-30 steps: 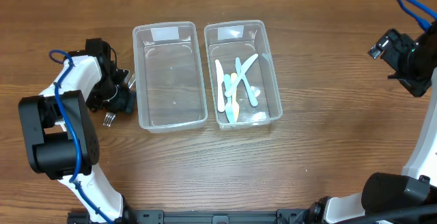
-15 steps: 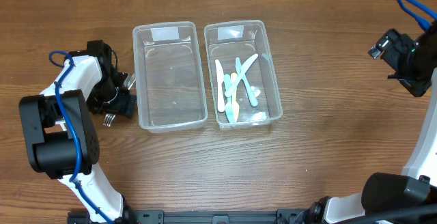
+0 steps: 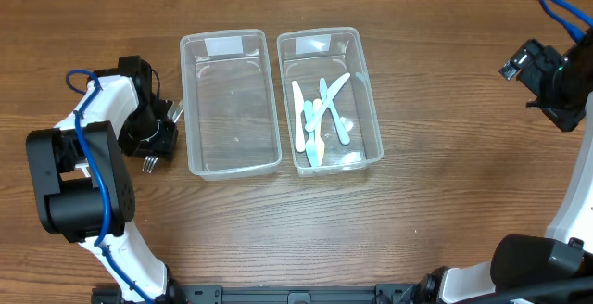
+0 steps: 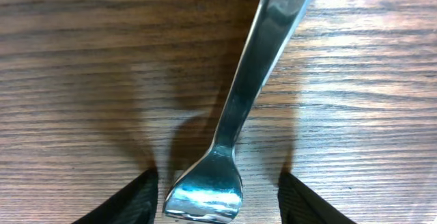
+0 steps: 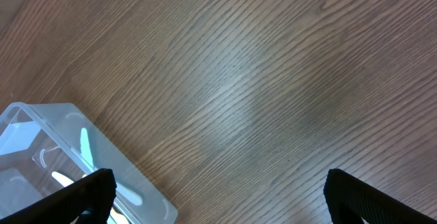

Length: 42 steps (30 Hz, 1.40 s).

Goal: Pack container
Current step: 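Lift the metal fork and drop it into the left container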

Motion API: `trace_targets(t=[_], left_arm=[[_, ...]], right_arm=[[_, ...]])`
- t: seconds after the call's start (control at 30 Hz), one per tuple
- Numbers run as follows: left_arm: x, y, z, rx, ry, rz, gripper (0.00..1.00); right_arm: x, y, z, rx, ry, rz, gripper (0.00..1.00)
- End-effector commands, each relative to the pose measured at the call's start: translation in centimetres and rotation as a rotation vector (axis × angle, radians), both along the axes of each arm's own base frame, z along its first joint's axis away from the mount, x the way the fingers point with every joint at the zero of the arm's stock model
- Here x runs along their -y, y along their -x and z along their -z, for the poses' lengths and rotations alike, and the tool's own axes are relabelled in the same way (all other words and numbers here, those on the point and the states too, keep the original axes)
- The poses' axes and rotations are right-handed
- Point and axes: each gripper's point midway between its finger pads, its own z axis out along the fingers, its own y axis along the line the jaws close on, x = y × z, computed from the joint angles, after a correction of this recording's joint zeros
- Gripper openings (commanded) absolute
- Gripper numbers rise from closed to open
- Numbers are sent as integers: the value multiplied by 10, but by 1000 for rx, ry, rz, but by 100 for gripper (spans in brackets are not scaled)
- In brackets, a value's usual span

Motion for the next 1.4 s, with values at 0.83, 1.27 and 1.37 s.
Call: trace_targets(t=[0.83,1.27,1.37], left_arm=[[-2,-24,-36,68,-22,-96,4],[43,-29,-211,491,-1,-270,4],[88,-43,-213,542,52,-256,4]], right_arm=[[0,0,-2,6,9,-3,100],[0,1,-2,1,10,-2,100],[0,1,-2,1,9,-2,100]])
